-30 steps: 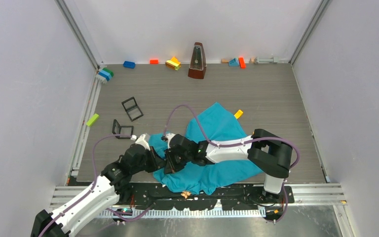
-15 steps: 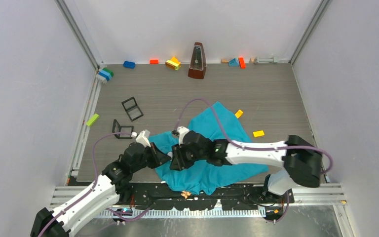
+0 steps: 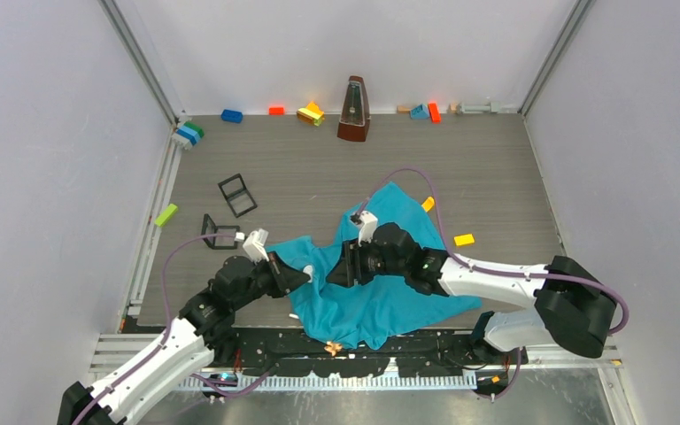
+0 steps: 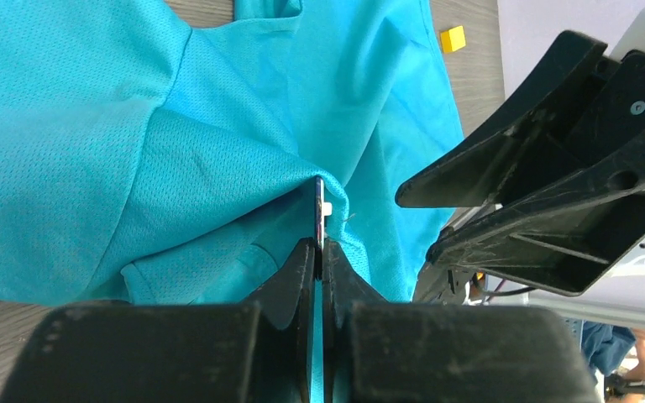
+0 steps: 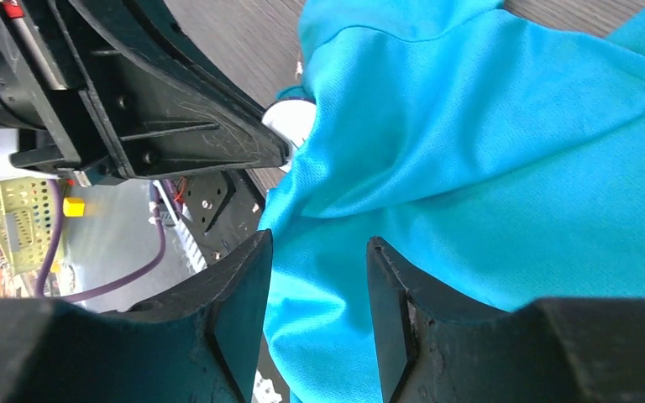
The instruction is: Pin the brooch onto the clothing
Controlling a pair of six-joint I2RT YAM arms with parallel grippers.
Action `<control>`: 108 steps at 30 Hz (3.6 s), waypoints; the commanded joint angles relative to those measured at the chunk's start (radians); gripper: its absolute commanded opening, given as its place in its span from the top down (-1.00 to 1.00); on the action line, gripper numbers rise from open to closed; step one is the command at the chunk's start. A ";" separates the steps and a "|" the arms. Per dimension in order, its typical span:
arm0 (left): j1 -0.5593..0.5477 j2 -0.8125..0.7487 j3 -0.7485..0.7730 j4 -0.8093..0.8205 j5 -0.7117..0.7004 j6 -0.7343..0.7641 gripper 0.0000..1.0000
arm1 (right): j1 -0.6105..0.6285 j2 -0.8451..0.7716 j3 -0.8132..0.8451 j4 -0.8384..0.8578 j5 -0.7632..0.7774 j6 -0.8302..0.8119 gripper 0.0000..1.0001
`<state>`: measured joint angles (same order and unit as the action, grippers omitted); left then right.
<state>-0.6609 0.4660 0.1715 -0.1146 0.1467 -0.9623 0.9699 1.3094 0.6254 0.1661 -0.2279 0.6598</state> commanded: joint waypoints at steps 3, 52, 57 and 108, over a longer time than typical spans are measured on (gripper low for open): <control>0.004 -0.027 0.041 0.059 0.130 0.163 1.00 | -0.034 -0.046 -0.085 0.307 -0.149 0.014 -0.08; 0.087 0.155 0.224 0.428 0.801 0.014 1.00 | -0.096 -0.239 -0.040 0.348 -0.556 -0.037 0.09; 0.088 0.157 0.227 0.430 0.811 0.013 1.00 | -0.094 -0.240 -0.036 0.359 -0.556 -0.029 0.09; 0.088 0.101 0.290 0.369 0.830 0.022 1.00 | -0.126 -0.092 -0.071 0.203 -0.194 0.036 0.99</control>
<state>-0.5537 0.6193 0.3653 0.1596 0.8894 -0.9043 0.8837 1.1702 0.5648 0.4789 -0.6800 0.7269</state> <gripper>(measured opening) 0.026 0.191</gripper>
